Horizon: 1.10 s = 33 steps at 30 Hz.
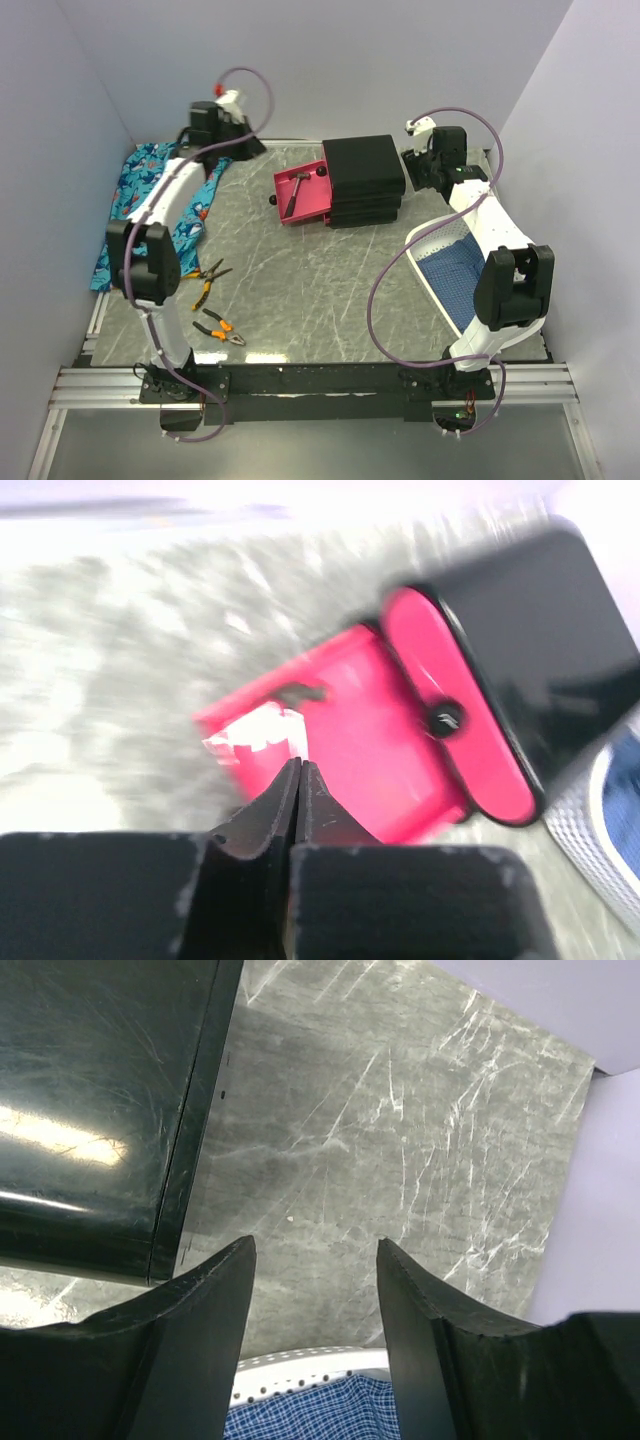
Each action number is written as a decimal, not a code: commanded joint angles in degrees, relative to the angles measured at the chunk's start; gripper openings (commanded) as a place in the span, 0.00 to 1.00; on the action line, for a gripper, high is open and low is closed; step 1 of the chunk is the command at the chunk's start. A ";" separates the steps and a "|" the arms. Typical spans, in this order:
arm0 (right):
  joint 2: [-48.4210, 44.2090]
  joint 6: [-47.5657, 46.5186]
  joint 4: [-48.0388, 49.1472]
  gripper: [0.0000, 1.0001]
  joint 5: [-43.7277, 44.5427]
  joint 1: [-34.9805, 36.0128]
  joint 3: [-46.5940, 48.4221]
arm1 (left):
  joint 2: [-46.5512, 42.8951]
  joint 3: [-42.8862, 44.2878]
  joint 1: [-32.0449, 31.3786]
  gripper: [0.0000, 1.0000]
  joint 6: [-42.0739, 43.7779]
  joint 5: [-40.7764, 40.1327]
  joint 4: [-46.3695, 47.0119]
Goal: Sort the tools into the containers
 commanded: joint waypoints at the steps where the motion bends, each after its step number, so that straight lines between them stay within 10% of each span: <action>1: 0.80 1.14 1.85 0.56 0.99 -0.40 3.39 | 2.15 -4.16 4.70 0.01 2.32 -1.58 3.16; 10: 5.81 2.02 5.90 0.45 8.55 -0.84 7.52 | 11.03 -0.12 4.44 0.01 6.20 0.10 2.99; 20: 12.49 -0.18 -4.03 0.16 -8.66 -0.66 11.39 | 12.44 1.02 -0.48 0.01 4.01 5.90 5.00; 33: 14.25 -1.14 -7.20 0.13 -14.21 1.10 11.92 | 16.39 6.47 -7.77 0.01 -4.43 12.05 11.68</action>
